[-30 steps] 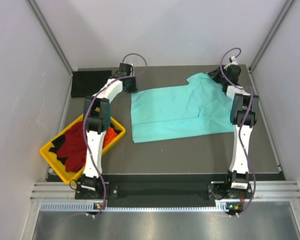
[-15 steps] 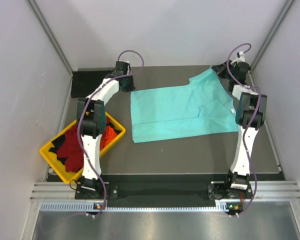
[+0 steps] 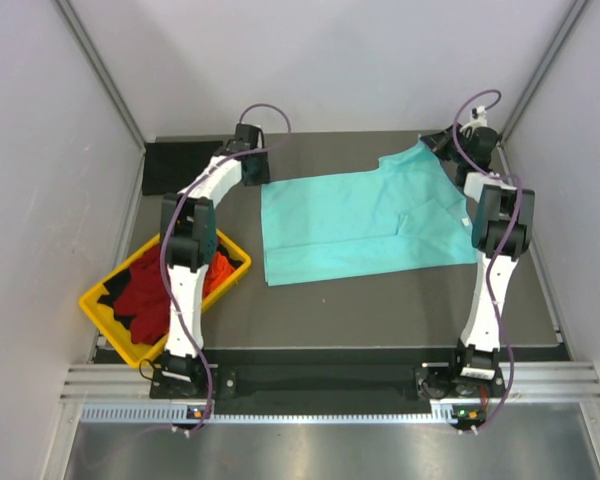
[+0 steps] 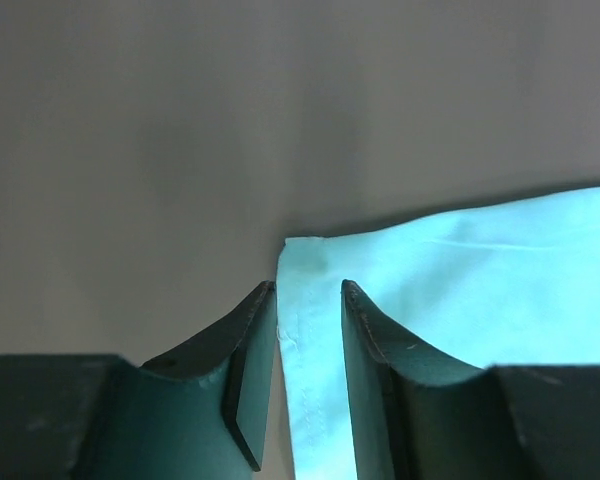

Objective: Fold and stack the t-shirts
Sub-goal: Fold the tshirt

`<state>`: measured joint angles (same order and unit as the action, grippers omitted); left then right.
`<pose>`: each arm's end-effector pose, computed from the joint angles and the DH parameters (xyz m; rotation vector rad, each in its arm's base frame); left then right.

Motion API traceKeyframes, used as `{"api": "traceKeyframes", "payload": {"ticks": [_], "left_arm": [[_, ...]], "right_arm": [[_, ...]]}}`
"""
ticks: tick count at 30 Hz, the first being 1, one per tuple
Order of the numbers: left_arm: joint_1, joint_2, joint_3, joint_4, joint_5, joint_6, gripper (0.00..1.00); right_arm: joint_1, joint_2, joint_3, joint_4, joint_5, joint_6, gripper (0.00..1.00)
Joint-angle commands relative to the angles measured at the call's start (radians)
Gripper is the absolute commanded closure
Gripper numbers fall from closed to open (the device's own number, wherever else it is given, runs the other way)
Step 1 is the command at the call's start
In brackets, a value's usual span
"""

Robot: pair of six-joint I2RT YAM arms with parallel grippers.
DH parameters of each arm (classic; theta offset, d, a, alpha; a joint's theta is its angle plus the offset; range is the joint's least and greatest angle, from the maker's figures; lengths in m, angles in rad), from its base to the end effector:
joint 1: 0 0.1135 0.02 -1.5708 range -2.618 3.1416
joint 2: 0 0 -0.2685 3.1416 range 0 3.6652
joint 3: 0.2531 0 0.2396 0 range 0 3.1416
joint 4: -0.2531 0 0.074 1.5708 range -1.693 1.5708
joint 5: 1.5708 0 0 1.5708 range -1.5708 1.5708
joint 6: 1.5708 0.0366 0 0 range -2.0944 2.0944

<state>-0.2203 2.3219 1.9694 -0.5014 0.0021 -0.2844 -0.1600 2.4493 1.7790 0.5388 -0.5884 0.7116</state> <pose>0.5019 -0.1125 0.2026 -0.0772 2.4368 -0.2305 0.5455 -0.0675 0.1741 0.3094 1.7371 0.9042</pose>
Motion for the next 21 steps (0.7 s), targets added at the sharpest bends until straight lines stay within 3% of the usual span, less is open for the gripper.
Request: {"api": "traceKeyframes", "payload": {"ticks": [1, 7, 8, 10, 11, 17, 21], "left_arm": [[0.006, 0.056, 0.057, -0.002, -0.024, 0.027, 0.62], [0.006, 0.131, 0.117, -0.026, -0.031, 0.022, 0.67], [0.006, 0.136, 0.121, -0.028, -0.025, 0.027, 0.71], [0.004, 0.13, 0.125, -0.026, -0.022, 0.022, 0.92], [0.004, 0.12, 0.123, -0.028, -0.021, 0.018, 0.98], [0.004, 0.01, 0.095, -0.028, -0.027, 0.001, 1.0], [0.004, -0.108, -0.002, 0.024, 0.033, -0.021, 1.0]], "right_arm": [[-0.003, -0.056, 0.01, 0.067, -0.019, -0.006, 1.0], [-0.003, -0.052, 0.005, 0.073, -0.024, -0.014, 1.0], [-0.004, -0.05, 0.005, 0.069, -0.024, -0.017, 1.0], [-0.003, -0.055, 0.005, 0.053, -0.027, -0.032, 1.0], [-0.004, -0.056, 0.005, 0.049, -0.027, -0.038, 1.0], [-0.022, -0.124, -0.047, 0.055, -0.001, -0.055, 1.0], [-0.052, -0.211, -0.142, 0.108, 0.009, -0.038, 1.0]]}}
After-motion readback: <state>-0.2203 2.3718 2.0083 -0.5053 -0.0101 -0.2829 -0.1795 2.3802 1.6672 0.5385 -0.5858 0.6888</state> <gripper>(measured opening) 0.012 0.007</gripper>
